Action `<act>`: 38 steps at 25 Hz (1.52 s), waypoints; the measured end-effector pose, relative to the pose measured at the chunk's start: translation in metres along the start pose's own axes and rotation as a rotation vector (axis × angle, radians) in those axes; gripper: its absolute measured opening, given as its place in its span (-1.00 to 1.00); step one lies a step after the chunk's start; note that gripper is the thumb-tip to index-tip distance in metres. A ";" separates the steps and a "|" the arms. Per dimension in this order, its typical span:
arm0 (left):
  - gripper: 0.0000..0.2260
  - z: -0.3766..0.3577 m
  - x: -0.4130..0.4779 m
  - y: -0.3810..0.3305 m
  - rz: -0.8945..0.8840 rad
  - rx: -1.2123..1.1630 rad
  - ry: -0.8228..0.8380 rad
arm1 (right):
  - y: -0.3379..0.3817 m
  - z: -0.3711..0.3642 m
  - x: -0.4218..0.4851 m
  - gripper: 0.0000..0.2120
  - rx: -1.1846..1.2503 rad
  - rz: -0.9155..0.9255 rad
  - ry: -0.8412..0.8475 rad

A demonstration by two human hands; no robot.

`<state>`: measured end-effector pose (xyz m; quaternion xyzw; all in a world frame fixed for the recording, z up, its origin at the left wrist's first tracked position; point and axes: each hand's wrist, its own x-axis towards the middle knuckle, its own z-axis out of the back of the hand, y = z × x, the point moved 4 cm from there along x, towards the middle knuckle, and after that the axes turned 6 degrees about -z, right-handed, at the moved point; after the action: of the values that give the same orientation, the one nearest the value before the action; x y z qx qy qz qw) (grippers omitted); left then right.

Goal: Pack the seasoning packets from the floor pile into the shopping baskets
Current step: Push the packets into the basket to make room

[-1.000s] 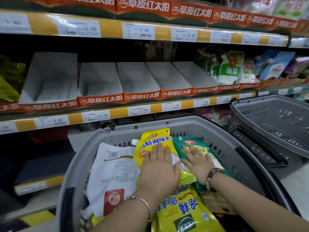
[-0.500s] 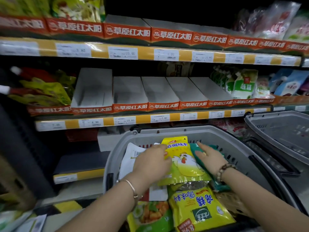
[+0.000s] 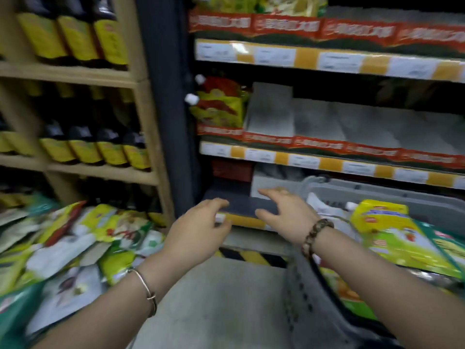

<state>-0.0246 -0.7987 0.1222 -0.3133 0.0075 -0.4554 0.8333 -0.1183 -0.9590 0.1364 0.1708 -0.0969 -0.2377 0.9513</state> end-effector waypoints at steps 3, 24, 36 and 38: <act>-0.64 0.035 -0.044 0.068 0.124 0.047 -0.072 | 0.067 -0.054 0.012 -0.49 0.014 0.086 0.049; -0.50 0.023 -0.317 0.400 0.882 0.135 -0.278 | 0.265 -0.421 -0.026 -0.60 0.107 0.231 0.634; -0.18 -0.004 -0.281 0.479 0.864 0.481 0.042 | 0.272 -0.473 -0.021 -0.73 0.475 -0.031 0.677; -0.35 0.007 -0.278 0.476 0.834 0.476 0.040 | 0.277 -0.474 -0.021 -0.74 0.511 -0.041 0.667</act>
<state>0.1737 -0.3981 -0.1996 -0.0751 0.0443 -0.0772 0.9932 0.1054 -0.5874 -0.2002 0.4706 0.1640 -0.1567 0.8527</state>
